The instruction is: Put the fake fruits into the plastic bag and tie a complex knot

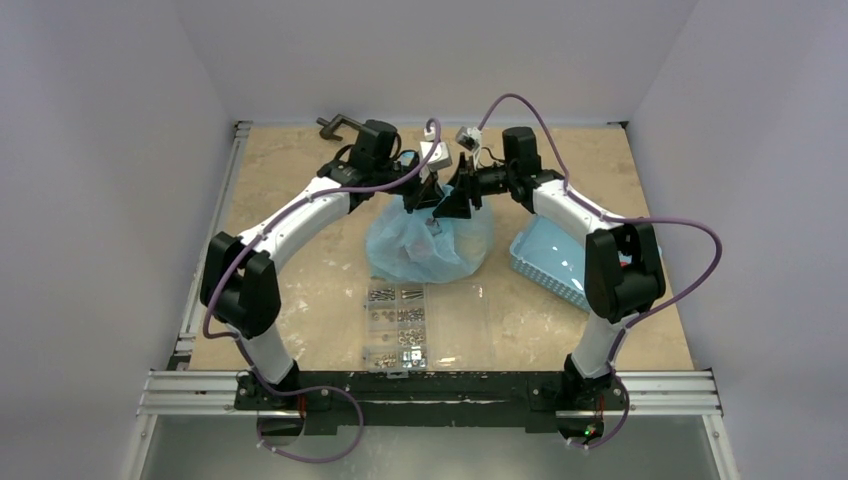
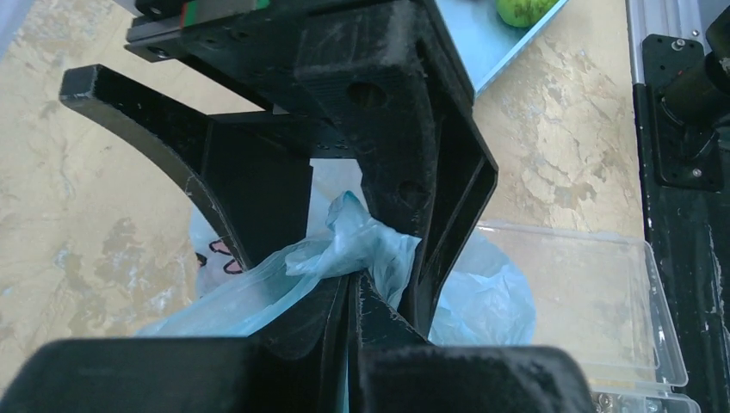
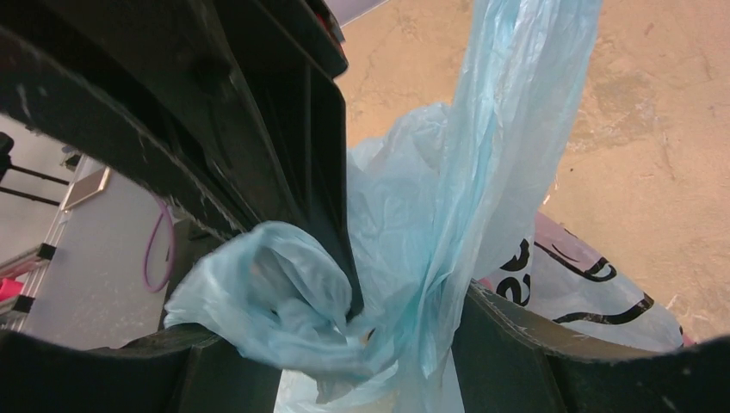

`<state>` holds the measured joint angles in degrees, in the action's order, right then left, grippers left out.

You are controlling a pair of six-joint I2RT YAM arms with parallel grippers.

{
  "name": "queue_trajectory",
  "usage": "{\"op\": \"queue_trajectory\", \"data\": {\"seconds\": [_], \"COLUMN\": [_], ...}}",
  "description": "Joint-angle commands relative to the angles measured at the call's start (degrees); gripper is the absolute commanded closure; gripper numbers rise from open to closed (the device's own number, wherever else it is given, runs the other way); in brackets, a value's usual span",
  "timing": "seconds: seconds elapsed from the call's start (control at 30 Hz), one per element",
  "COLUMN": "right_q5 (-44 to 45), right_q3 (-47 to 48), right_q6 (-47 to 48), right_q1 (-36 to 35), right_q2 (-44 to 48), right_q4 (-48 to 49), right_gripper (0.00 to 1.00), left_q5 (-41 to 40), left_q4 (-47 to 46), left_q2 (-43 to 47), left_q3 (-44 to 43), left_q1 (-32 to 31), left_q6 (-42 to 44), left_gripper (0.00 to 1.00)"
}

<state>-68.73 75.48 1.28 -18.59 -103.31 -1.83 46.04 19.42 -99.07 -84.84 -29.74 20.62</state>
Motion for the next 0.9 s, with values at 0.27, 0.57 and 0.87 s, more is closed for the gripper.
{"op": "queue_trajectory", "data": {"seconds": [0.27, 0.57, 0.87], "right_q5": [0.73, 1.48, 2.56], "right_q3": [0.56, 0.5, 0.68], "right_q6": [4.87, 6.89, 12.5], "right_q1": [-0.13, 0.0, -0.2], "right_q2": [2.41, 4.38, 5.51], "right_q4": [-2.12, -0.67, -3.31], "right_gripper": [1.0, 1.0, 1.0], "left_q5": [0.13, 3.2, 6.4], "left_q4": [-1.65, 7.12, 29.64], "left_q2": [2.25, 5.22, -4.32], "left_q3": [-6.76, -15.96, -27.98], "left_q1": [1.29, 11.68, 13.92], "left_q6": [-4.21, -14.52, -4.54], "left_gripper": [0.76, 0.45, 0.29]}}
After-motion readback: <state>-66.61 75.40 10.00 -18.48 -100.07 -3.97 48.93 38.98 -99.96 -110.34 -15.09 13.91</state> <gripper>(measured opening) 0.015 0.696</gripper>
